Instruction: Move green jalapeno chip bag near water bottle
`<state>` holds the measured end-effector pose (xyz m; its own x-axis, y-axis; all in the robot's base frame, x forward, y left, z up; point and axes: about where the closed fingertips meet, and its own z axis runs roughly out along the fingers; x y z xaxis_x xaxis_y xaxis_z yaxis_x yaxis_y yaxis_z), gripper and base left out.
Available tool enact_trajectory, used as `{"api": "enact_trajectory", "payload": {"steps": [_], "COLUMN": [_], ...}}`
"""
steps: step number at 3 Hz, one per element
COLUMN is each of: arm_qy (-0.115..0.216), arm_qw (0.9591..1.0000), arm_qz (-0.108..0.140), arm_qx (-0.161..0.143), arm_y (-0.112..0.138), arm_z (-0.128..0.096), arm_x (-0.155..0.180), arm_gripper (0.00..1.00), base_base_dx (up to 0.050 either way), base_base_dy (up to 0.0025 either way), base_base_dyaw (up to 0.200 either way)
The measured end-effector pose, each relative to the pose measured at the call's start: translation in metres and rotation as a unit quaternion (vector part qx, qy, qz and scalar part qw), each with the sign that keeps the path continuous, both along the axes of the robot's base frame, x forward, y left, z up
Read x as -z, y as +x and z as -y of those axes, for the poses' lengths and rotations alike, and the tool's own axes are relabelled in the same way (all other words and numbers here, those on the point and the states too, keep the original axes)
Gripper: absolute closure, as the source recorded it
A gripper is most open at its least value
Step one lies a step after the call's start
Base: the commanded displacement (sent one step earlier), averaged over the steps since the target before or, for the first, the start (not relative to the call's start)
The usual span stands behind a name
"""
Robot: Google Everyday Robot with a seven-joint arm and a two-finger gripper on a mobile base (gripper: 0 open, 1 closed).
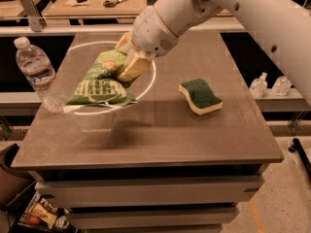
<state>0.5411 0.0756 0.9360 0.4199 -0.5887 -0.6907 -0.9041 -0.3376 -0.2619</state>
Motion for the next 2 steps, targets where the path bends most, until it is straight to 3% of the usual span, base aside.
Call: {"api": "enact_trajectory", "payload": {"steps": [2], "arm_qy": [0.0], "arm_qw": [1.0], "arm_qz": [-0.001], "arm_qx": [-0.003], "arm_y": [-0.0011], "arm_z": [-0.0038], "arm_x": [0.0009], "arm_gripper": [0.14], "base_base_dx": [0.0], "base_base_dy": [0.0], "base_base_dyaw": [0.0]}}
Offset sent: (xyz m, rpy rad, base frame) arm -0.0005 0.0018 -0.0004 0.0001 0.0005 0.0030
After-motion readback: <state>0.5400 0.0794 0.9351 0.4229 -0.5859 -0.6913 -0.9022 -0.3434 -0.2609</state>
